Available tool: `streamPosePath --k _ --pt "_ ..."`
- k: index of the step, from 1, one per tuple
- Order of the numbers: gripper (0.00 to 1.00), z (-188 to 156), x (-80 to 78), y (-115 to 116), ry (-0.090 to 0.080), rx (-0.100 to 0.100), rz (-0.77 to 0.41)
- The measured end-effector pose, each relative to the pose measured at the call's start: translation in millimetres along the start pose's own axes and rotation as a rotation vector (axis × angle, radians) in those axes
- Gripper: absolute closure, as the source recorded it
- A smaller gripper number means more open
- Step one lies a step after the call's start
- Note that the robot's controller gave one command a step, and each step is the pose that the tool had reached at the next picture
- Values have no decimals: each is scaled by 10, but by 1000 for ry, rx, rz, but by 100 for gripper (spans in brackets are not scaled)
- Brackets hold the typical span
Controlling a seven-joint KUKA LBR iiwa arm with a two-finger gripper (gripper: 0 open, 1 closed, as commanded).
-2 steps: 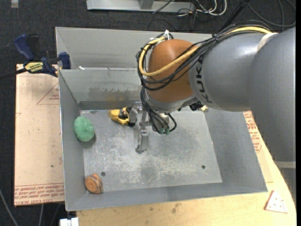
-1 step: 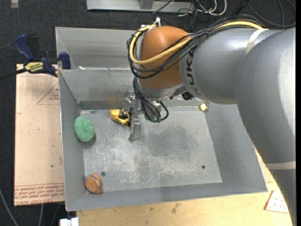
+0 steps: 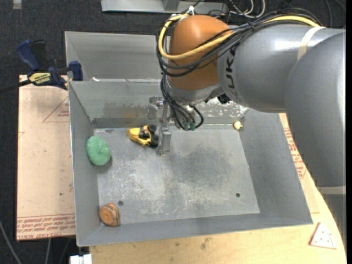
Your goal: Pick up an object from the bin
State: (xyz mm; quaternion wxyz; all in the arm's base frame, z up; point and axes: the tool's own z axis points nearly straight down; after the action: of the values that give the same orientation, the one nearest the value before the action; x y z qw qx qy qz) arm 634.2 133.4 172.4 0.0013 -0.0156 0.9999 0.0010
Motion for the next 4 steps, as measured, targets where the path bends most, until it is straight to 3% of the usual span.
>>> streamPosePath --k 1,2,3,4 --pt "0 211 -45 30 -5 1 -21" --pt "0 549 -107 -72 0 0 -34" --pt "0 655 -109 -180 2 0 -9" --pt "0 799 -141 -171 -7 0 -27"
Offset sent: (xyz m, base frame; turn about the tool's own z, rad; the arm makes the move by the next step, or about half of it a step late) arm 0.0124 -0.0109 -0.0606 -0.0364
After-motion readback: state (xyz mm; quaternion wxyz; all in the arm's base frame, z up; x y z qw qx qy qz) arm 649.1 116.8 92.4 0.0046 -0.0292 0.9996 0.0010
